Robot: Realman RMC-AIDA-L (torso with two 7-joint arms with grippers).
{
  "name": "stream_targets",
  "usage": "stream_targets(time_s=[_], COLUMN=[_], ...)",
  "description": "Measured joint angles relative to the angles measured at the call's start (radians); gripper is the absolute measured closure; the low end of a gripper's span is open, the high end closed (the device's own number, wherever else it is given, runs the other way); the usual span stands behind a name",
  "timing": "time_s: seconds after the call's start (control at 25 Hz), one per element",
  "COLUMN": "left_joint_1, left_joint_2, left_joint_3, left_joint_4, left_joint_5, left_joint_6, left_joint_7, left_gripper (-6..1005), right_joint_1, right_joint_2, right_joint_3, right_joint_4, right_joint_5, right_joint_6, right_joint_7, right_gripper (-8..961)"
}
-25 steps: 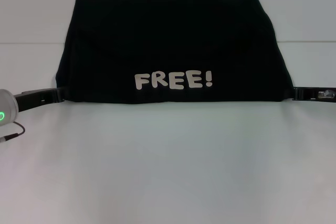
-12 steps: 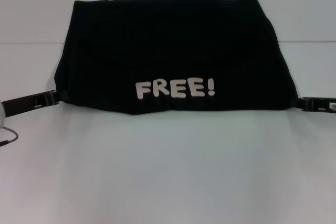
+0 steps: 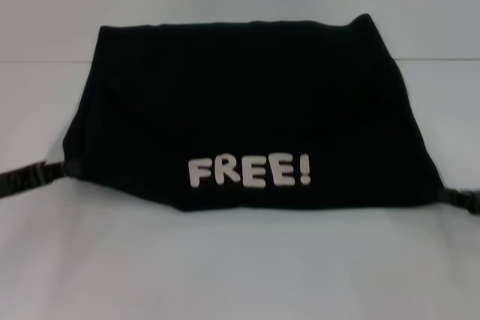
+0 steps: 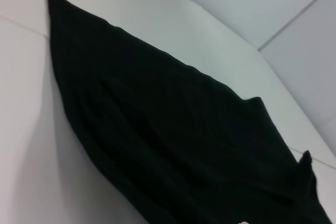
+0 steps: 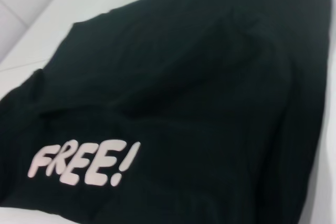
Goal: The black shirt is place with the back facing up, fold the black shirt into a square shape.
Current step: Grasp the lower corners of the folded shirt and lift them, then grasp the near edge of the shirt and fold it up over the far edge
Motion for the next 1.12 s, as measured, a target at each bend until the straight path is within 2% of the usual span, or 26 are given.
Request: stream_targets(time_s=[0.28,0.56,0.88,1.12], left_joint_1=[0.038,0.068,0.115,0.121], left_joint_2=[-0.001,0.002,0.002,0.006], left_joint_3=[-0.069,-0.088,-0.119,-0.162], left_joint_4=[0.052,0.092,0.151,0.149], left_joint_5=[0.107,0.191,0.247,0.285], left_joint_6=[0.141,0.261,0.422,0.456], left_joint_7=[0.0,0.011,0.036,0.05], left_gripper=[998,999,999,998], right_joint_1=[-0.08,-0.164,-0.251,-0.272], right_joint_2=[-0.022,-0.035,-0.042,-0.04], right_joint_3=[0.05,0.052,0.063,0.094], right_joint_4=[0.0,0.0,0.01,0.013], right_joint_5=[-0.004,-0.015,-0.026,-0.037], right_joint_6=[-0.193,-0.317,-0.399,-0.416], right_joint_7=[-0.107,-0.169,-0.223,-0.245], right_gripper=[954,954,954,954])
